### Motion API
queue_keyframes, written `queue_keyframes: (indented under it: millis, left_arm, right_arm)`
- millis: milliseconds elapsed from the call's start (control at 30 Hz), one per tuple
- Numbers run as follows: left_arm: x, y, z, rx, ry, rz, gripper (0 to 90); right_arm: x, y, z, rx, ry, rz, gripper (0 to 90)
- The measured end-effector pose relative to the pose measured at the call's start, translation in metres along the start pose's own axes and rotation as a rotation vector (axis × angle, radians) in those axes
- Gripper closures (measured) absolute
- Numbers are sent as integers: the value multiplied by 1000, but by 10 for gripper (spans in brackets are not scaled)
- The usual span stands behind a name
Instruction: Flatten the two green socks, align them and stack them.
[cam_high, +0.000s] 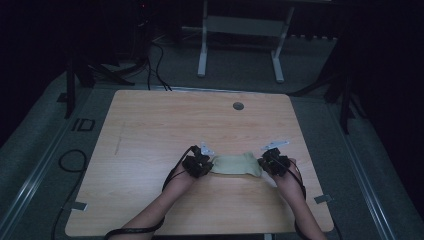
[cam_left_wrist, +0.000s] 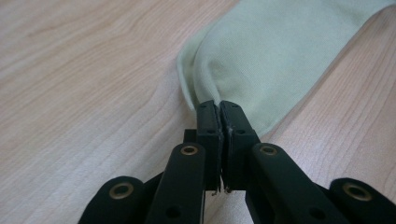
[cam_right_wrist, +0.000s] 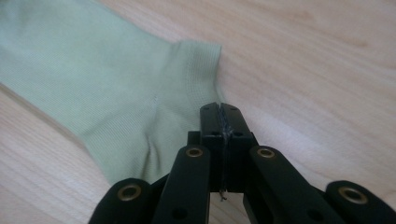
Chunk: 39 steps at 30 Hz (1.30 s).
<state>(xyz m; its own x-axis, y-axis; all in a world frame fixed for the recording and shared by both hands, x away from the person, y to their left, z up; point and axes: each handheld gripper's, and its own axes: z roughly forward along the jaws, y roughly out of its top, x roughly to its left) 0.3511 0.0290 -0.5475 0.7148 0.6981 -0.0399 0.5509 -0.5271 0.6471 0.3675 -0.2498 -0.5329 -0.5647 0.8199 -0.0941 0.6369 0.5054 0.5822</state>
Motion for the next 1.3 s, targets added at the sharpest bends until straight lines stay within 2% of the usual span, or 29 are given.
queue_keyframes:
  millis: [333,433,533,633,667,733,767,800,867,900,1033,1133,1167,1233,1267,1300]
  left_arm:
    - [-2,1,1,-4,8,5,848]
    - [-2,2,-2,-23,23,-3,848]
    - [-2,4,-6,-58,56,8,857]
    - [0,7,-7,-83,71,-1,858]
    - [1,8,-7,-78,63,0,858]
    - [1,8,-6,-77,86,7,857]
    - [1,8,-4,-66,87,13,857]
    - [2,8,-1,-34,81,8,855]
    - [3,7,2,-16,81,0,799]
    - [3,7,2,-16,81,0,735]
    - [0,9,-6,-63,97,5,685]
    - [-2,14,-17,-114,124,4,698]
    - [-4,16,-19,-127,121,7,743]
    - [-11,20,-19,-126,101,28,844]
    - [-14,22,-17,-119,88,34,879]
    - [-14,22,-17,-119,88,34,886]
  right_arm:
    - [-2,-2,7,5,5,8,878]
    - [-2,-2,7,0,6,10,848]
    - [-1,-2,7,5,3,3,856]
    - [-1,-2,7,10,5,10,861]
    - [-1,-2,7,12,6,10,860]
    - [-1,-2,7,14,7,12,860]
    - [-1,-2,7,15,8,12,860]
    - [-1,-2,8,15,7,11,860]
    - [-1,-1,8,16,10,12,856]
    - [-1,-1,8,16,10,12,856]
    - [-3,0,4,7,22,23,788]
    - [-3,2,-4,-23,34,36,777]
    - [-2,3,-6,-29,36,35,782]
    - [2,4,-10,-42,42,28,853]
    - [4,5,-10,-41,50,24,891]
    - [4,5,-10,-41,50,24,891]
